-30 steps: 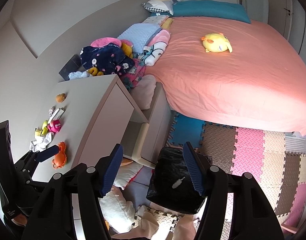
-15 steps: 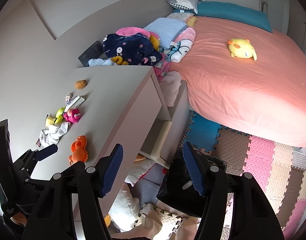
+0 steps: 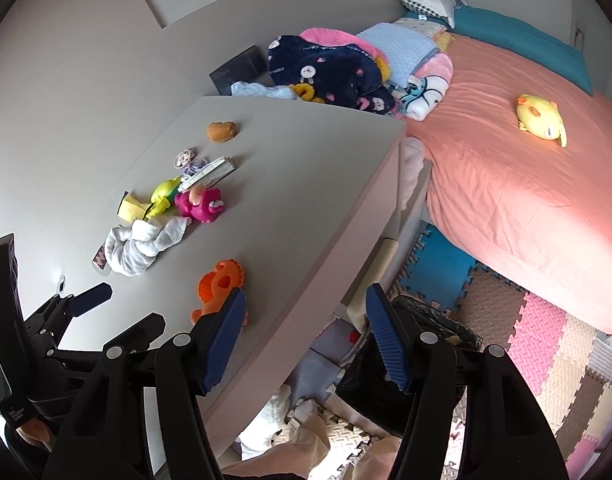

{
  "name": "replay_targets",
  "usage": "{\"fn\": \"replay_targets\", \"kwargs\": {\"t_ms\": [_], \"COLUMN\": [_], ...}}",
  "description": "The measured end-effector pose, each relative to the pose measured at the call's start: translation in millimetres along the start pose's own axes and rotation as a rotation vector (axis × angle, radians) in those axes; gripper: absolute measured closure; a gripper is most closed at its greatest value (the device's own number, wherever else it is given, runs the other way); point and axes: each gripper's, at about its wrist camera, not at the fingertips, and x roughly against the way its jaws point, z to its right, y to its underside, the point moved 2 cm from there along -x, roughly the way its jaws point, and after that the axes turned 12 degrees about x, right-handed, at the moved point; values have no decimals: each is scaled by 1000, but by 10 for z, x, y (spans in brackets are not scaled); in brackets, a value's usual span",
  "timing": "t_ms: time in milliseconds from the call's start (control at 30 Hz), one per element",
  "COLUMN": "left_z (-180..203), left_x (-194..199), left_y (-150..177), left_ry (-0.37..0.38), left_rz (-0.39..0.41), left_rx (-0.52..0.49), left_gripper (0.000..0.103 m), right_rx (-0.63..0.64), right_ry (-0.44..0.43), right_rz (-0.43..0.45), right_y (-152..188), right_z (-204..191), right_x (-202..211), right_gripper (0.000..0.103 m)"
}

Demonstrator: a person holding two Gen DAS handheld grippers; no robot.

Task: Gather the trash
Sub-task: 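Open both tools to drop the foam and heart into the bin, then grasp the orange toy with the right tool while the left tool grasps the grey tape roll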

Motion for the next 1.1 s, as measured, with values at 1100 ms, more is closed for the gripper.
{"fn": "replay_targets", "kwargs": {"t_ms": [1100], "left_z": [-1347], "left_x": [-84], "left_y": [-106], "left_ry": [-120], "left_rz": [-2], "left_rx": [247], "left_gripper": [6], "right_rx": [186], "right_ry": [-33], "right_rz": [-180], "right_y": [-40], "right_z": [-788], "right_x": [-945], "right_gripper": [54]}}
